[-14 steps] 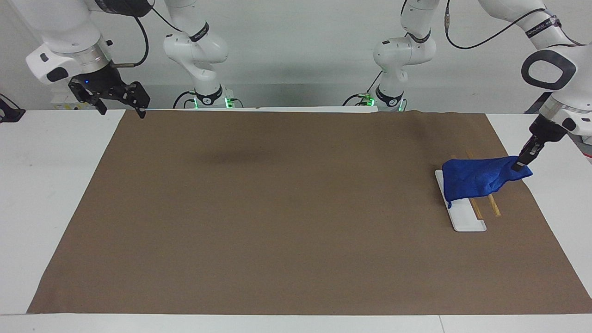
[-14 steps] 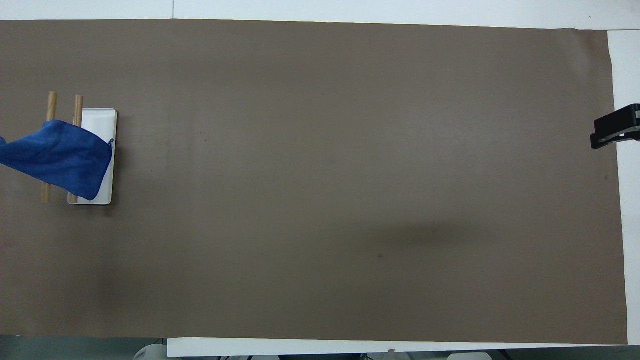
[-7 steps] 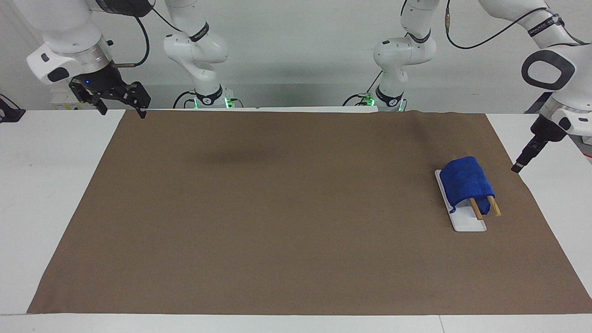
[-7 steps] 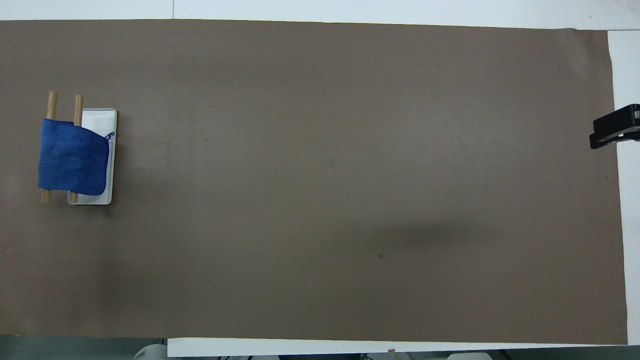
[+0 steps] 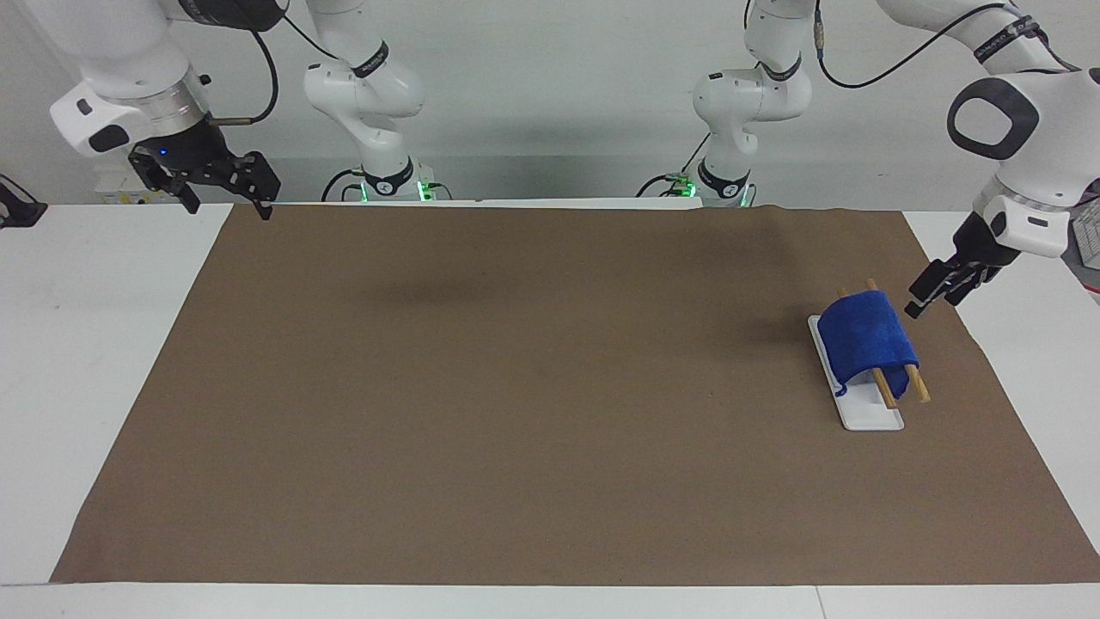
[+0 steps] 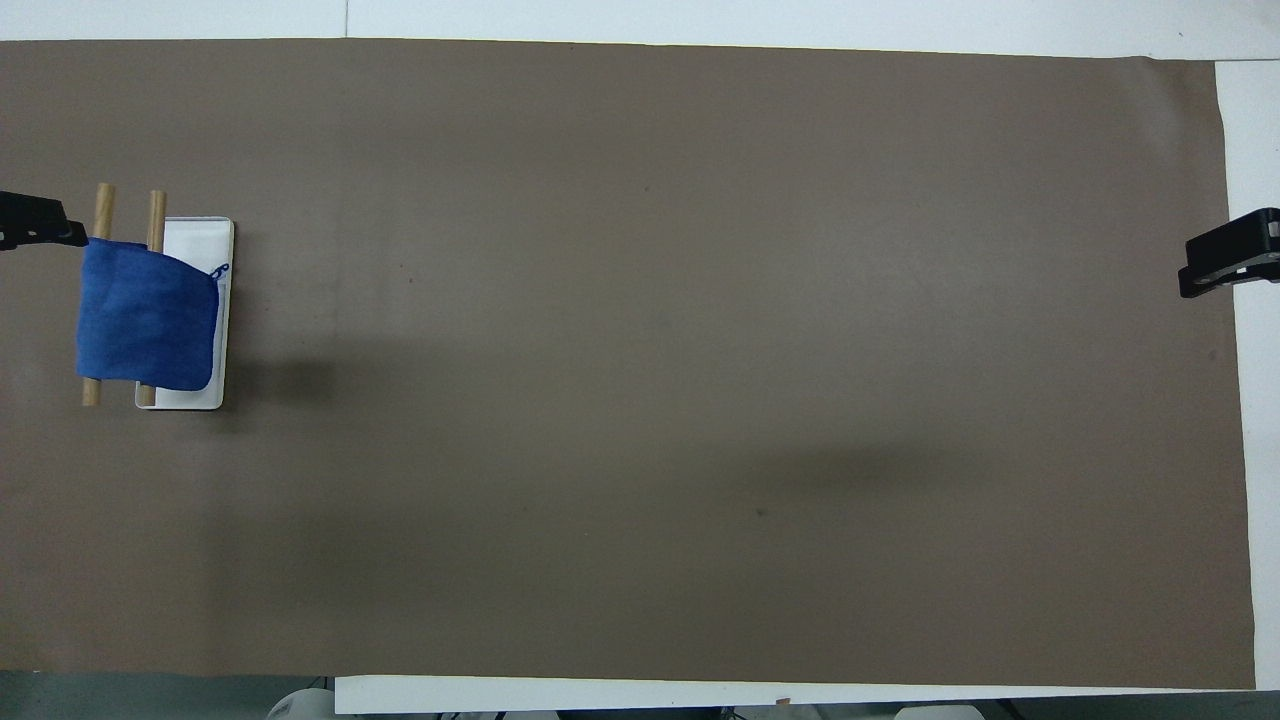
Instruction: Right arm passes towel to left arm to hang
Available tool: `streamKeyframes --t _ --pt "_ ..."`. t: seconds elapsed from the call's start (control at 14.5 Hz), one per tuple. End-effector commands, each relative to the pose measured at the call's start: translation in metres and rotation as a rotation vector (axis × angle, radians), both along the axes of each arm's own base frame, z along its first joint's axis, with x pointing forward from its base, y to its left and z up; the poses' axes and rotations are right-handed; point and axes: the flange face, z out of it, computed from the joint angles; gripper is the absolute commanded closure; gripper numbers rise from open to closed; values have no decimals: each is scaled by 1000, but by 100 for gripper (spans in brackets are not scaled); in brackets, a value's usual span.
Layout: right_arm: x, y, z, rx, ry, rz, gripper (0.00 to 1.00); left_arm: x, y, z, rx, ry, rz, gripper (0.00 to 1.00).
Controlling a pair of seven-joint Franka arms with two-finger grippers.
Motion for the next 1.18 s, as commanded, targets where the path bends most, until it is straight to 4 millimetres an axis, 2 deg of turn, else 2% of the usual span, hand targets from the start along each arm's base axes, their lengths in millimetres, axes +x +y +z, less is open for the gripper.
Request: streamKeyframes --t 0.0,0.21,0.41,0.62,1.11 --pt "-6 -1 -1 10 6 22 0 -3 -47 24 85 46 -119 2" --pt "-14 -3 -10 20 30 15 0 -13 -89 39 95 81 -197 2" --pt "-14 -7 -10 26 30 8 0 -15 -106 63 92 69 -215 1" --pt "-15 -12 -9 28 28 -4 0 -14 -100 64 89 70 -202 1" --pt "-15 -10 -9 28 28 1 0 -16 -100 61 91 93 -202 1"
